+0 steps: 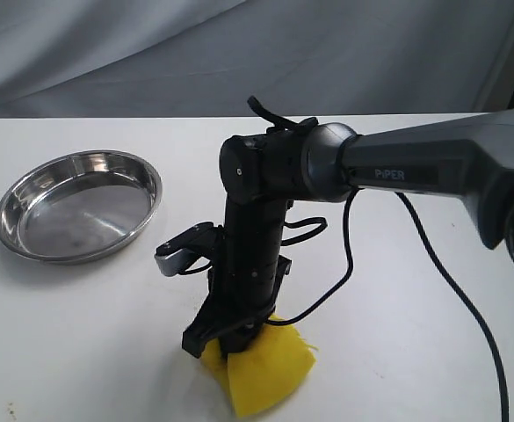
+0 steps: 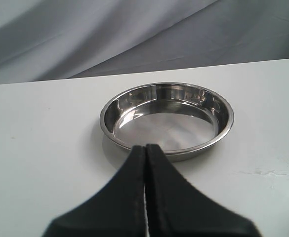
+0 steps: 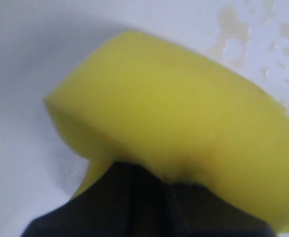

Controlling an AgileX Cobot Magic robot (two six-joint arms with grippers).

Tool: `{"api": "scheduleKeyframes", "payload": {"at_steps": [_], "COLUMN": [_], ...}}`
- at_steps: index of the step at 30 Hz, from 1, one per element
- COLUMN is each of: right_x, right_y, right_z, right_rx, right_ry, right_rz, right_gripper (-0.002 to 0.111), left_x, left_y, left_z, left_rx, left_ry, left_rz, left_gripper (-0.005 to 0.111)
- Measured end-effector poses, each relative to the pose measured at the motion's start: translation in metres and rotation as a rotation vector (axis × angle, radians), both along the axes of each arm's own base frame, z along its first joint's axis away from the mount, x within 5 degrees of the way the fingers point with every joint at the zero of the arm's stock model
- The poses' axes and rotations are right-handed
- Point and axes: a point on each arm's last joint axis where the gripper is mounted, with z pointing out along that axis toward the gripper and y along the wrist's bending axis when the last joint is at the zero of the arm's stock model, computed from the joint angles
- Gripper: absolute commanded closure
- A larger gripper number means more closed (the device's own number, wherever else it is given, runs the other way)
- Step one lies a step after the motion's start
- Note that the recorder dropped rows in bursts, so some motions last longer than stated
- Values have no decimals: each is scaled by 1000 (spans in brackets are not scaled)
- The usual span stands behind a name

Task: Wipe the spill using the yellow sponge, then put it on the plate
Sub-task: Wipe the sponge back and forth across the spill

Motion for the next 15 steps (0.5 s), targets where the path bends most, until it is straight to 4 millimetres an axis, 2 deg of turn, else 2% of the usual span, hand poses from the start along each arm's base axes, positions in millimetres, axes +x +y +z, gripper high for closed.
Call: {"api": "scheduleKeyframes", "payload": {"at_steps": [10,15], "right_x": [1,-1], "right_y": [0,-1], "right_z": [1,17], "right_rx": [14,52], "right_ry": [6,-32], "right_rz": [11,30], "right_gripper": [108,108], "left_x": [0,0], "left_y": [0,0], "left_z": [0,0], "left_rx": [0,0], "left_ry": [0,0], "left_rz": [0,0], "left_gripper": [107,107]}}
